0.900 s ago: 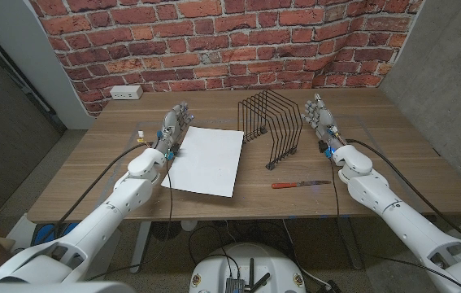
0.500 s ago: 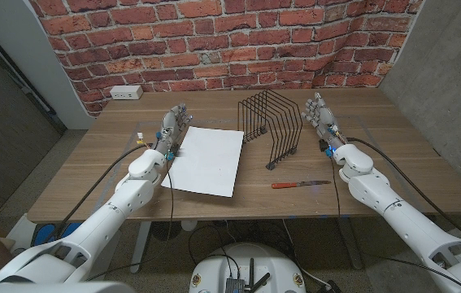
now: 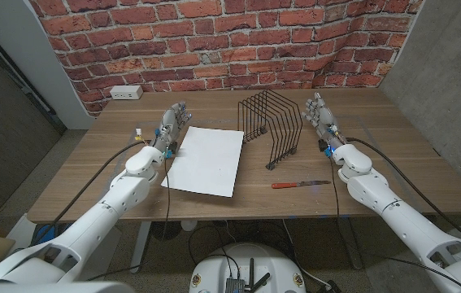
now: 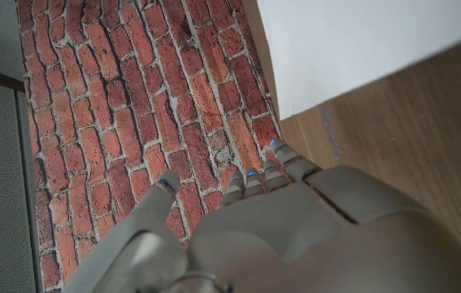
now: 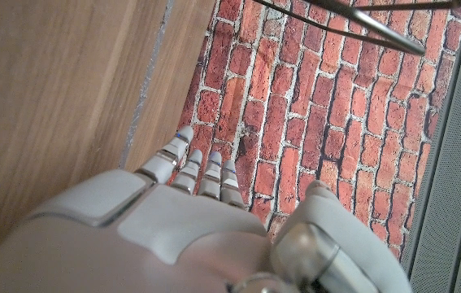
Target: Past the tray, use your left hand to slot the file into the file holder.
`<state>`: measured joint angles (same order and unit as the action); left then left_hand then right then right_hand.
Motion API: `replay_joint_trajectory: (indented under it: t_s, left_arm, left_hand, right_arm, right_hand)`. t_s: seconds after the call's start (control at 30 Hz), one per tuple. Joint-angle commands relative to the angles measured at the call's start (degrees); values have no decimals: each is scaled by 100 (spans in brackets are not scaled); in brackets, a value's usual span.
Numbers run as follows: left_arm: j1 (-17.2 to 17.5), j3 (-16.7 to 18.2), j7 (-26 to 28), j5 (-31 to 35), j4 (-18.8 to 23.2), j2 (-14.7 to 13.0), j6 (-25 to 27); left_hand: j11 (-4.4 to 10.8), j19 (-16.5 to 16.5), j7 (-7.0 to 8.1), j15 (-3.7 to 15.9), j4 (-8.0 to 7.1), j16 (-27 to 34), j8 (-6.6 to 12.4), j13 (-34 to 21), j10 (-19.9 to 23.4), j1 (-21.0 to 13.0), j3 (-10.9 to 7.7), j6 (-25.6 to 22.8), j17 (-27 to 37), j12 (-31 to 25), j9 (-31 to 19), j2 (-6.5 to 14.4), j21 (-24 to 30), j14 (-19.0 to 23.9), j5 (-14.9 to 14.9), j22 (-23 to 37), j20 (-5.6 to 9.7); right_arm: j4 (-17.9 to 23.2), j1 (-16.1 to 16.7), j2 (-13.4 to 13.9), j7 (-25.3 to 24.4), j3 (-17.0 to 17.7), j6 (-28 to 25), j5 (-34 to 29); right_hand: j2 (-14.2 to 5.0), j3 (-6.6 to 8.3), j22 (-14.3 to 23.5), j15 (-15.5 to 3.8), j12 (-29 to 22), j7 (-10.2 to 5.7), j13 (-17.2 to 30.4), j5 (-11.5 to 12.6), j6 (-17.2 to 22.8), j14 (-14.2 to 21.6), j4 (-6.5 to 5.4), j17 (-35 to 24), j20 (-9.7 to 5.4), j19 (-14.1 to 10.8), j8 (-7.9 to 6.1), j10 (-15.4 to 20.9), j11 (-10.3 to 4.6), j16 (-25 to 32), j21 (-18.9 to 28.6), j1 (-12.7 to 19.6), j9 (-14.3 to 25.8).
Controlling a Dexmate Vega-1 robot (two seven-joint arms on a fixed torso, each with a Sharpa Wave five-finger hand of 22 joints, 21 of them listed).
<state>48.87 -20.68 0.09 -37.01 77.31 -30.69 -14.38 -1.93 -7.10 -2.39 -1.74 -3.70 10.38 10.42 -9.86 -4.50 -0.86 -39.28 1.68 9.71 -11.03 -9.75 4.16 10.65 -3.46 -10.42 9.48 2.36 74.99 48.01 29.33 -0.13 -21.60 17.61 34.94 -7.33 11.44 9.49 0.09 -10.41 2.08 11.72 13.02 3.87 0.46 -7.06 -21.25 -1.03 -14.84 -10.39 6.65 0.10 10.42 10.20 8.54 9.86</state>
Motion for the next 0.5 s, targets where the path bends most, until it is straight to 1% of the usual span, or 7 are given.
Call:
replay_joint_trajectory:
  t_s: [0.03,0.17,0.3,0.37,0.5]
  left_arm:
    - [235,69,246,95,595,-338,304]
    - [314,120,236,40,780,-476,447]
    - [435,191,426,76,1026,-599,573]
    - [490,227,540,84,1153,-652,671]
    - [563,284,607,62,1346,-776,829]
  left_hand:
    - [24,-94,5,7,85,20,26,-21,79,-71,-12,-89,-1,-43,-20,222,56,108,-17,21,14]
    - [22,-104,20,15,128,18,33,-22,97,-95,-9,-122,-6,-44,-20,204,55,131,-15,21,18]
    - [34,-119,29,25,166,14,36,-22,113,-115,-8,-144,-9,-45,-20,192,57,144,-12,21,18]
    - [53,-129,37,29,213,10,46,-22,154,-141,-9,-187,-12,-54,-20,184,56,159,-9,21,19]
    - [68,-164,38,44,276,12,49,-22,194,-176,-11,-226,-14,-58,-20,178,61,201,-4,20,28]
  right_arm:
    - [-122,-26,-52,66,-67,112,-74]
    - [-4,44,13,-44,-58,101,-156]
    - [26,67,22,-11,-59,93,-129]
    - [50,74,19,-38,-66,82,-144]
    - [23,66,0,-53,-81,88,-165]
  right_hand:
    - [-101,39,13,-37,-50,-5,-8,37,63,32,5,7,-43,-18,-30,48,29,57,28,27,20]
    - [-93,38,13,-31,-51,-17,-12,37,65,32,1,14,-41,-19,-30,47,32,61,31,16,20]
    - [-83,38,13,-40,-56,-20,-19,37,60,23,-3,25,-44,-21,-28,54,33,64,35,0,20]
    - [-81,38,13,-40,-54,-22,-20,37,59,21,-4,27,-48,-23,-27,50,36,65,37,-3,19]
    - [-77,41,12,-40,-54,-20,-24,38,64,18,-6,36,-54,-22,-29,45,38,68,38,-11,19]
